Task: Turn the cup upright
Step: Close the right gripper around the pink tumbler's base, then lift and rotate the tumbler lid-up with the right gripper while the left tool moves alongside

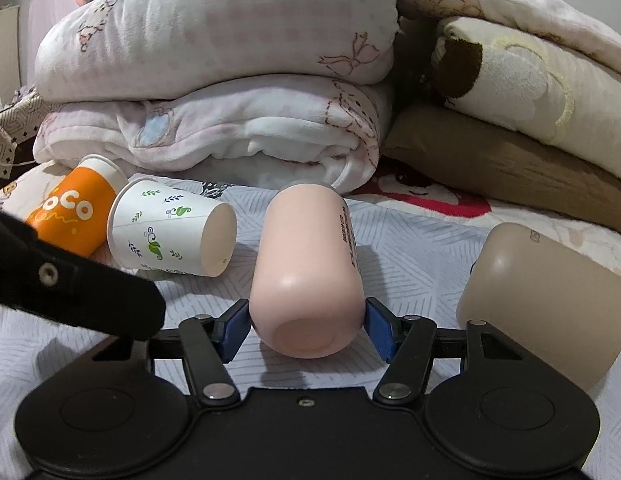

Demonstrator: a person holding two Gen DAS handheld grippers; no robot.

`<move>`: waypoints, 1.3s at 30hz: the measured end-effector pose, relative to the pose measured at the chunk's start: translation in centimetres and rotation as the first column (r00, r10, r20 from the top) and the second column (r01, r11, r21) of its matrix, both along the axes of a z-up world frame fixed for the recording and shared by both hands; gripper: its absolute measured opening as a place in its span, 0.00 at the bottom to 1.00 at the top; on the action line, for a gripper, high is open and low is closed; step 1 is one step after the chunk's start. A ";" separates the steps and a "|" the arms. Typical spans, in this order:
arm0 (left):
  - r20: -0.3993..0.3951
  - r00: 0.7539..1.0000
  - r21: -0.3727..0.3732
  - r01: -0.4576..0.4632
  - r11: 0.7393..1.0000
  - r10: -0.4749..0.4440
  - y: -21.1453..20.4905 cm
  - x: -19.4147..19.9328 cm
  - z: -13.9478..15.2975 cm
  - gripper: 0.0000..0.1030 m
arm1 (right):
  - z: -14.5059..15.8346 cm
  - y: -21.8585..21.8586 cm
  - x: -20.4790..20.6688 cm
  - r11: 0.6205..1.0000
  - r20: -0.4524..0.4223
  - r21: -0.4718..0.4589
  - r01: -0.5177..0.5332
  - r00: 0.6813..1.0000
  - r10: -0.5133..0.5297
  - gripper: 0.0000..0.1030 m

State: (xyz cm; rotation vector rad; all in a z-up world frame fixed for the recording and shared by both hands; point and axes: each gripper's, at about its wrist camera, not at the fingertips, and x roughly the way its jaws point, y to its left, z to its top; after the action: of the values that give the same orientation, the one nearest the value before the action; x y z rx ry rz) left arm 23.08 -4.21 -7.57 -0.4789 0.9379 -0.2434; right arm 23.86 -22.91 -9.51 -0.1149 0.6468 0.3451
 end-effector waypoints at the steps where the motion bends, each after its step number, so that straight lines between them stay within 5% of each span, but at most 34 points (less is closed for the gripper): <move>1: -0.002 1.000 0.000 0.001 1.000 -0.001 0.0 0.0 0.0 0.96 | 0.1 0.0 0.0 1.000 -0.006 0.007 0.006 1.000 -0.006 0.65; 17: -0.003 1.000 0.002 0.025 1.000 -0.025 1.3 -3.1 1.3 0.96 | 2.0 1.2 -3.3 0.997 -0.080 0.041 0.062 0.995 -0.058 0.65; 22: -0.020 0.999 -0.045 0.045 0.998 -0.046 1.7 -4.1 2.2 0.96 | 2.6 0.9 -4.9 0.994 -0.125 0.052 0.098 0.988 -0.091 0.65; 33: -0.034 0.992 0.003 0.122 0.993 -0.122 2.4 -7.4 4.5 0.96 | 3.5 1.2 -9.8 0.984 -0.251 0.099 0.145 0.961 -0.117 0.65; 39: -0.084 0.991 -0.006 0.107 0.994 -0.107 4.3 -8.5 3.4 0.96 | 3.6 1.9 -11.7 0.976 -0.308 0.154 0.157 0.946 -0.103 0.65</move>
State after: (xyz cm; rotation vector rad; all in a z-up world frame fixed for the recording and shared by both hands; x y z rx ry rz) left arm 14.55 0.07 -4.18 -0.4436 1.0472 -0.3229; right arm 12.19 -21.04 -5.90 0.1538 0.9150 0.2924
